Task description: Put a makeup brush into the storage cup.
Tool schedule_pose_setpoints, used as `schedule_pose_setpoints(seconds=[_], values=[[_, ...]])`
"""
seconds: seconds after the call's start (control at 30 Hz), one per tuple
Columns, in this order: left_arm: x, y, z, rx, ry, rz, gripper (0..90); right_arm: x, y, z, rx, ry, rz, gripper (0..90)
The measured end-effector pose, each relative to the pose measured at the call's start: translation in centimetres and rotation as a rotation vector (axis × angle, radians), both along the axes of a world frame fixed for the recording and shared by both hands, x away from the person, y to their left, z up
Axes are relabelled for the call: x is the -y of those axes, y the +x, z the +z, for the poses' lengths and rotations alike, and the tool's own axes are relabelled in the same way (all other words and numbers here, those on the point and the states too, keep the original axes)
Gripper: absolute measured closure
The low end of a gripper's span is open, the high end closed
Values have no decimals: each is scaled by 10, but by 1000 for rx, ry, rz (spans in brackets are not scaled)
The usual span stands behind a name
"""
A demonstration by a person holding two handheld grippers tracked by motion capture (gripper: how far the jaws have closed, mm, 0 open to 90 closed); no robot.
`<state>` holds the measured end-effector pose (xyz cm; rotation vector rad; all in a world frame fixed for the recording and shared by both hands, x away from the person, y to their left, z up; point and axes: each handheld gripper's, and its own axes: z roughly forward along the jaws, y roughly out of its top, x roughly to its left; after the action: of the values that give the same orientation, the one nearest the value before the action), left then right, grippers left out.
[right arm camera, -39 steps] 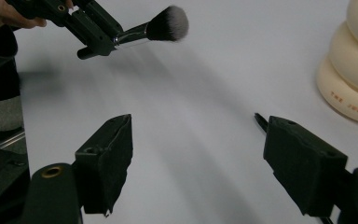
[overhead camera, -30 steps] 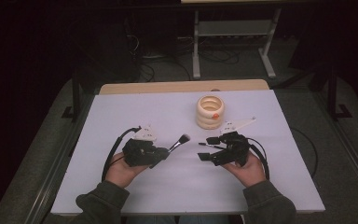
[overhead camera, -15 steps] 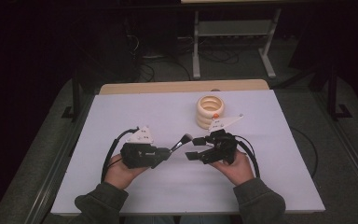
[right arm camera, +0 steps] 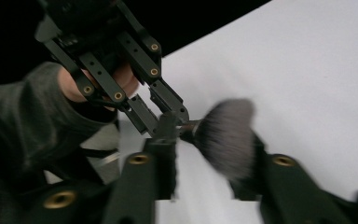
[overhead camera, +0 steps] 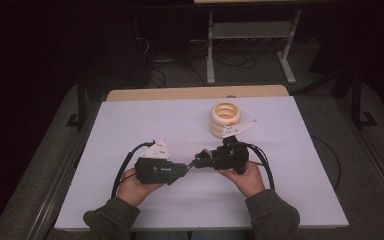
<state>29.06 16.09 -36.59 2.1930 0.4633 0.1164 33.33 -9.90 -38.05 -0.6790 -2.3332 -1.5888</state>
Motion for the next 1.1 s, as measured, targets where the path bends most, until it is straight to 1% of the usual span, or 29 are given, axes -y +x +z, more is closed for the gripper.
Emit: schedule_pose_setpoints(seconds=[0.03,0.07,0.1,0.13,0.17,0.2,0.23,0.27,0.3,0.33,0.37,0.4,0.43,0.47,0.5,0.53,0.63,0.67,0.7,0.77,0.8,0.87,0.93,1.0,1.03,1.1], values=[[0,0,0,0,0,0,796,0,0,0,0,0,0,696],[1,0,-1,4,7,-7,796,3,3,-3,-25,42,21,739],[1,0,-1,4,7,-7,795,3,3,-3,-25,42,21,739],[3,-1,-3,2,22,-15,795,3,3,-4,-50,55,36,768],[3,-1,-3,2,22,-15,795,2,3,-4,-42,59,45,772],[5,0,-5,6,43,-24,795,0,3,-3,-38,39,44,773],[5,0,-5,6,43,-24,794,0,2,-2,-38,23,45,774],[5,1,-7,-5,39,-29,793,-1,2,-2,-41,10,47,775],[5,1,-7,-13,34,-29,793,-1,2,-2,-41,10,47,775],[6,2,-8,-13,39,-35,782,-1,3,-1,-37,-3,56,777],[6,2,-8,-13,39,-35,756,-1,3,-1,-37,-3,56,777],[7,3,-9,-17,55,-39,699,0,2,2,-30,-11,58,778],[7,3,-9,-17,55,-39,684,0,2,2,-30,-11,58,778],[8,4,-10,-25,63,-43,678,0,1,6,-11,-35,63,778],[8,4,-10,-25,63,-43,678,0,1,6,-11,-35,63,778],[9,4,-11,-30,76,-44,686,0,1,9,-2,-49,69,778],[10,4,-12,-29,77,-46,725,1,2,12,2,-47,67,778],[11,4,-12,-27,81,-49,725,1,2,12,4,-42,66,778],[11,4,-12,-25,88,-56,782,1,1,15,9,-40,73,778],[12,5,-12,-27,93,-57,789,-1,1,15,22,-40,70,777],[11,5,-12,-28,91,-53,792,-1,0,16,18,-44,67,776],[10,6,-11,-33,78,-45,795,-2,1,15,29,-34,55,765],[9,7,-11,-32,66,-28,795,-2,0,15,18,-18,30,662],[8,7,-10,-33,55,-25,796,-3,0,15,15,-13,29,654],[8,7,-10,-33,55,-25,796,-3,-1,15,14,-17,22,658],[9,8,-10,-35,57,-23,796,-4,0,15,11,-6,21,693]])
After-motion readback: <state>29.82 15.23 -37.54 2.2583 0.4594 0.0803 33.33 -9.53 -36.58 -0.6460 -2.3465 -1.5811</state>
